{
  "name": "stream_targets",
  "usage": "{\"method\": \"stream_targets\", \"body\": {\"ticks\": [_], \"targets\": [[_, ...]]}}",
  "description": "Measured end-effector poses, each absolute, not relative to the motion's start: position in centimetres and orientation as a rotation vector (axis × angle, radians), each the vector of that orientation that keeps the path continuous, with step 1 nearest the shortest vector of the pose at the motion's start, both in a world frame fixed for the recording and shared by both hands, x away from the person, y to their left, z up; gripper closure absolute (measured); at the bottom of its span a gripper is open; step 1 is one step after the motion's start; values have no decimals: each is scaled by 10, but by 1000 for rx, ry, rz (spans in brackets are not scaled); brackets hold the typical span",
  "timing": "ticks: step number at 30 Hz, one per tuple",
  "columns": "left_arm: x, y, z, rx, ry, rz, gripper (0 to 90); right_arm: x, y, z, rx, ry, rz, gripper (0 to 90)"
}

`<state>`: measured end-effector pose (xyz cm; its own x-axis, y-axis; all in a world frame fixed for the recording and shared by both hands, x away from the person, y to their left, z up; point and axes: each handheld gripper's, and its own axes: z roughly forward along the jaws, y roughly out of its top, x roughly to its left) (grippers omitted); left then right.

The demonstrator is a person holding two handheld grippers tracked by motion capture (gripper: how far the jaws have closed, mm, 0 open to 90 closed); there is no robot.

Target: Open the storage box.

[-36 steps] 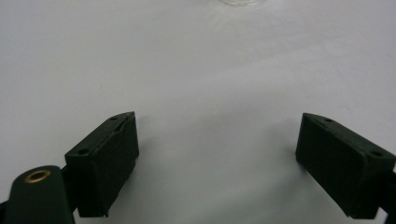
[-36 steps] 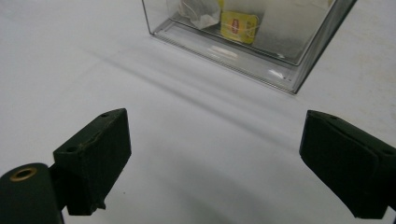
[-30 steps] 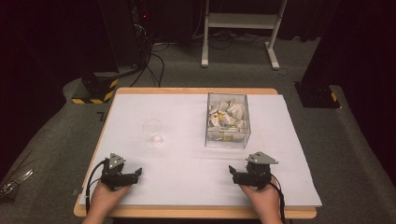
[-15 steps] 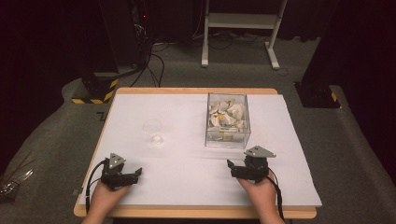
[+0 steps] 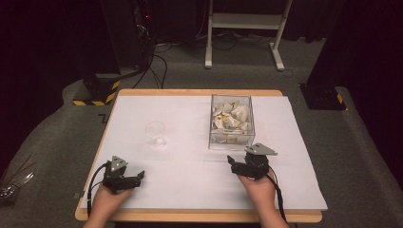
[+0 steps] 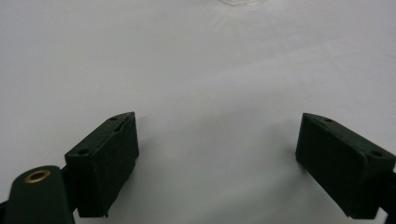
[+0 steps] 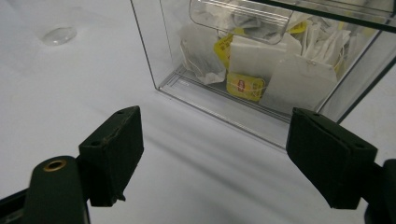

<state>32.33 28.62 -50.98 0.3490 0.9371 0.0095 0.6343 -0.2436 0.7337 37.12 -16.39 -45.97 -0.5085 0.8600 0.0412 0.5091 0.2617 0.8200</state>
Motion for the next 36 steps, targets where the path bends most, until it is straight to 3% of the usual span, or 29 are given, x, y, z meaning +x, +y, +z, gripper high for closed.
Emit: {"method": "stream_targets", "body": {"ticks": [36], "targets": [[323, 286, -510, 1977, 1365, 604, 133, 403, -155, -456, 1301, 2030, 1164, 302]]}}
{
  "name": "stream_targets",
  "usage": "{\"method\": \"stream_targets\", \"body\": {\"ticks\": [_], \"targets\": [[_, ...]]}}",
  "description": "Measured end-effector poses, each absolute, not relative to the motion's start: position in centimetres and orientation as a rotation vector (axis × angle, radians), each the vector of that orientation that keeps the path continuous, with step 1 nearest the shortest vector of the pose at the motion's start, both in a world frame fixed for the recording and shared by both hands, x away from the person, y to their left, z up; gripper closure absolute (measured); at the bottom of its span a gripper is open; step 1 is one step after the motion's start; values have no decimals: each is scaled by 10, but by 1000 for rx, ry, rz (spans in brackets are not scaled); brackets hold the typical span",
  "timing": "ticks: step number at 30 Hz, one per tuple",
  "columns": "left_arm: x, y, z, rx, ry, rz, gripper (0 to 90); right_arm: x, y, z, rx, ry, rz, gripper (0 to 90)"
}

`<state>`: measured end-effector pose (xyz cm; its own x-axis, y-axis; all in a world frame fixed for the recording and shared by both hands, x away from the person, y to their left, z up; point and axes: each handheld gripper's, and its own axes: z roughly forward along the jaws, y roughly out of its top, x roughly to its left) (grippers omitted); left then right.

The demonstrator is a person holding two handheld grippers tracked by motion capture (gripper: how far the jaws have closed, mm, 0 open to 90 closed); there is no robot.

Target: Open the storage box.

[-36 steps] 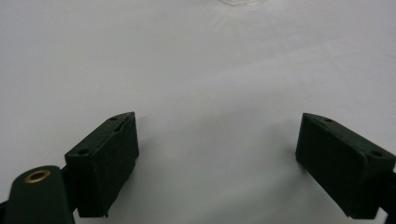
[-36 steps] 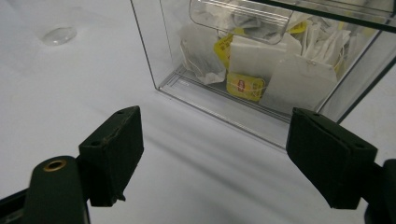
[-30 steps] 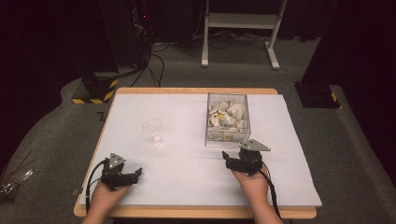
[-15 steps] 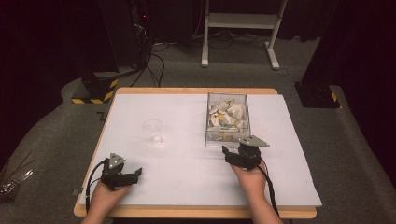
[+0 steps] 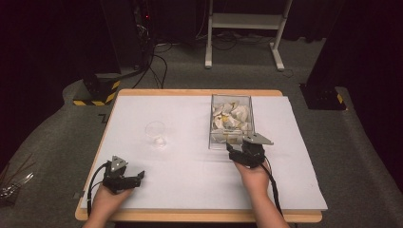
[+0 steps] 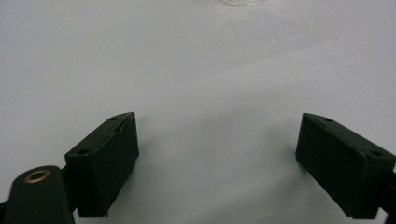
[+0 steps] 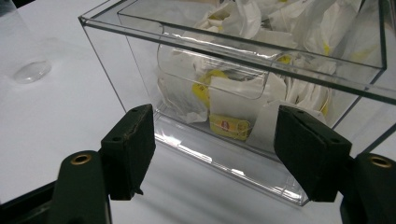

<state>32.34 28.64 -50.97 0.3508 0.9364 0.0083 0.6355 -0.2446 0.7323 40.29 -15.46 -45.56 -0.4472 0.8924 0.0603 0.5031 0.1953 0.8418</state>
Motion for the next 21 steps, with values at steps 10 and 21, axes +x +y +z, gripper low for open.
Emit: {"method": "stream_targets", "body": {"ticks": [10, 21], "targets": [[323, 286, -510, 1975, 1365, 605, 133, 409, -151, -455, 1329, 1995, 1159, 361], [323, 286, -510, 1975, 1365, 604, 133, 412, -148, -456, 1345, 1961, 1152, 401]]}}
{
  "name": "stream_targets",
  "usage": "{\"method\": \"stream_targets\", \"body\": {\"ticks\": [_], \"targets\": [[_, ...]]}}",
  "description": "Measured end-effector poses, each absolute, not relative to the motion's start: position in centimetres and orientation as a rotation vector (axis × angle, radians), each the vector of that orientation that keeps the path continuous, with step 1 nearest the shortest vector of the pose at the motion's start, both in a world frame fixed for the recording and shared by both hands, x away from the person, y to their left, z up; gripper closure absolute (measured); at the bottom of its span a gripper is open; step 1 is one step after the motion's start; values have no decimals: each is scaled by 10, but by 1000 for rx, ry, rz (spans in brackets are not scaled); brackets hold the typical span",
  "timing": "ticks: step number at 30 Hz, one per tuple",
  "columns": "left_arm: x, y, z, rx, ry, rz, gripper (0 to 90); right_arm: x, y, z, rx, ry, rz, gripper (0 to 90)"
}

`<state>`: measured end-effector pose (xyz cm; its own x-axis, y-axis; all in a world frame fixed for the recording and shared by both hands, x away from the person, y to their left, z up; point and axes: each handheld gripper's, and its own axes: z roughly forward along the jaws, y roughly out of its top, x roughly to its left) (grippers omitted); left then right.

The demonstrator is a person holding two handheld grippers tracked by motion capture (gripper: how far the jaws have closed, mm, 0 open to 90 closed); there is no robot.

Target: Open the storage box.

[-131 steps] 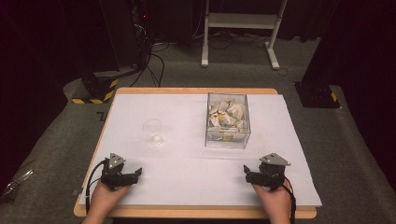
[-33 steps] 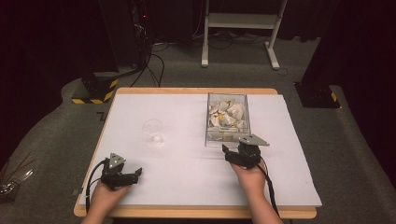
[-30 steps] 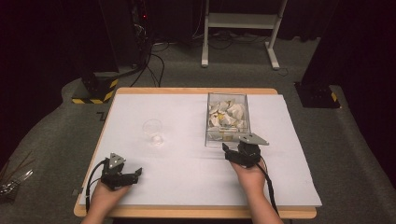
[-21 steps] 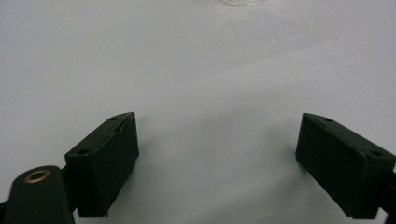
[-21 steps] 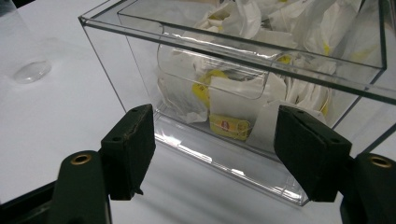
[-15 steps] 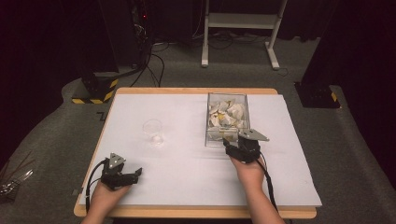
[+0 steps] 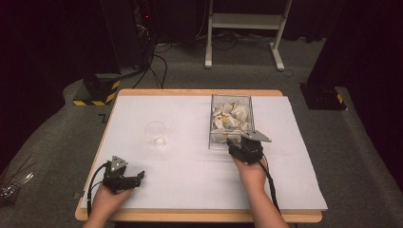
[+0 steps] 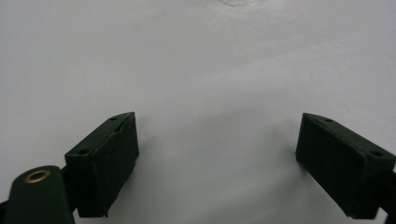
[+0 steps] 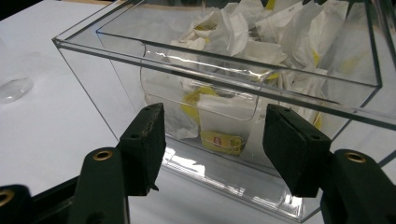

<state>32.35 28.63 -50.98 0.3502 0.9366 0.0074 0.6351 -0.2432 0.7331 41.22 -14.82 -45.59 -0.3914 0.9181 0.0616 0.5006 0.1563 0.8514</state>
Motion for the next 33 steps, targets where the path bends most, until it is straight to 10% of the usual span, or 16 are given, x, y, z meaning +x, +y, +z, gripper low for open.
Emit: {"method": "stream_targets", "body": {"ticks": [33], "targets": [[324, 286, -510, 1976, 1364, 604, 134, 407, -144, -454, 1287, 1950, 1168, 498]]}}
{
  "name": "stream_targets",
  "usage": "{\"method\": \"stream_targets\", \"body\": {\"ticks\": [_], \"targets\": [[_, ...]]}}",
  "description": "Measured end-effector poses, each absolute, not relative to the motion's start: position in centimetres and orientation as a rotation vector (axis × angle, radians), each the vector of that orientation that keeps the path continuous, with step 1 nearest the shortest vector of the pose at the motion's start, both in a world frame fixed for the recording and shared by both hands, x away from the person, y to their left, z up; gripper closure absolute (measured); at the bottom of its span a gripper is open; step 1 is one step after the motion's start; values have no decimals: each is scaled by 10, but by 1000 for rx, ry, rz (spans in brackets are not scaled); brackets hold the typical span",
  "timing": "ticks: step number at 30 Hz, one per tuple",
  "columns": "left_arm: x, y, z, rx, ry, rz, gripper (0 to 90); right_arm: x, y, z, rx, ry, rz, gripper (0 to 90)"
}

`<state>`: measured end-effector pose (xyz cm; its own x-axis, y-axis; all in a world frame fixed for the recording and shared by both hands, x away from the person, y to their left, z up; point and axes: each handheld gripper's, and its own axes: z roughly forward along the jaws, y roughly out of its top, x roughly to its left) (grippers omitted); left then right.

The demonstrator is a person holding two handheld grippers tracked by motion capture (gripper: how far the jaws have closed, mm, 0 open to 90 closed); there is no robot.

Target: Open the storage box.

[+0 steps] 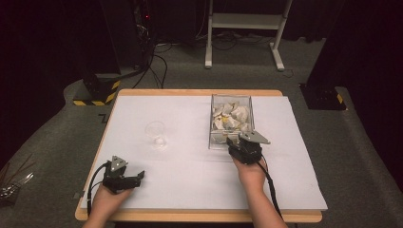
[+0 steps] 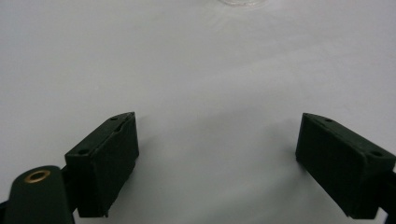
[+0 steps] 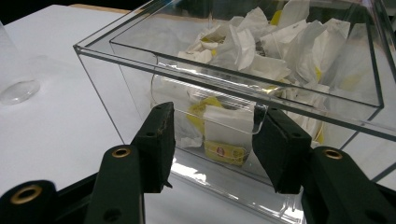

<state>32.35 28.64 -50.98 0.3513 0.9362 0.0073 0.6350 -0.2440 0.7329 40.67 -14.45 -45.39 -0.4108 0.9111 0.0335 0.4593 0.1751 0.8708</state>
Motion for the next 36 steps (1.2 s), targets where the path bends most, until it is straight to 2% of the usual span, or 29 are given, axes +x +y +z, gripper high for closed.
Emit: {"method": "stream_targets", "body": {"ticks": [36], "targets": [[324, 286, -510, 1976, 1364, 605, 134, 382, -150, -456, 1242, 1963, 1186, 530]]}}
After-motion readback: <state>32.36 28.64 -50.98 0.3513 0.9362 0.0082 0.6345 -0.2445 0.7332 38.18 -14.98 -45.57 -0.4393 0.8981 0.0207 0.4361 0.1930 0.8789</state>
